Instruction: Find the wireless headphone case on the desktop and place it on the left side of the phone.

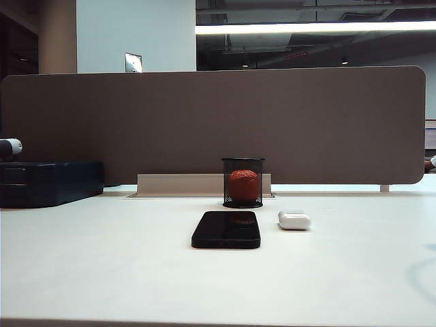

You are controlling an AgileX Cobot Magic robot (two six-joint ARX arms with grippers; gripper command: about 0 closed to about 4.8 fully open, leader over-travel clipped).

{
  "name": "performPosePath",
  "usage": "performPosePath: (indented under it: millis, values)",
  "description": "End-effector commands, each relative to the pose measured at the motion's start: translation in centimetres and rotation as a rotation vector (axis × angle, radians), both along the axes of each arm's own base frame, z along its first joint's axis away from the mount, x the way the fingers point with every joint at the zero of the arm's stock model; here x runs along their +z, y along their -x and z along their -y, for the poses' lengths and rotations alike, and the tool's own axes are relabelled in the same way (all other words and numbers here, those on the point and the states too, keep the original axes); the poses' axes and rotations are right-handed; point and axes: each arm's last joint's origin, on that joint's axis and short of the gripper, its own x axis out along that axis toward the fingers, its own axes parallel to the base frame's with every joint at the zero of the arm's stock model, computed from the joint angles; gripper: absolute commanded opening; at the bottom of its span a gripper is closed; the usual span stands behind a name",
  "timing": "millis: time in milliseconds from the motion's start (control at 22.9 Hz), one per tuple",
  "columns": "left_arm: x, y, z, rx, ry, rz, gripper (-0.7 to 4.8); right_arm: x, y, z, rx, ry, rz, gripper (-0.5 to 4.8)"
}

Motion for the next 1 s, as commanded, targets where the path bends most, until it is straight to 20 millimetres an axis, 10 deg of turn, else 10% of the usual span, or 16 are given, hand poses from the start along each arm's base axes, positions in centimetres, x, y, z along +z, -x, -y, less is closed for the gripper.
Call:
performPosePath:
  millis: [44,1004]
  values:
    - [0.1,0.0,0.0,0.002,0.000,0.008,-0.05,0.6,-0.3,0.0,0.002,0.000,0.077,0.14]
    - [0.1,0.0,0.0,0.002,0.000,0.008,-0.05,1.0,-2.5,-0.5,0.035,-0.001,0.163,0.64]
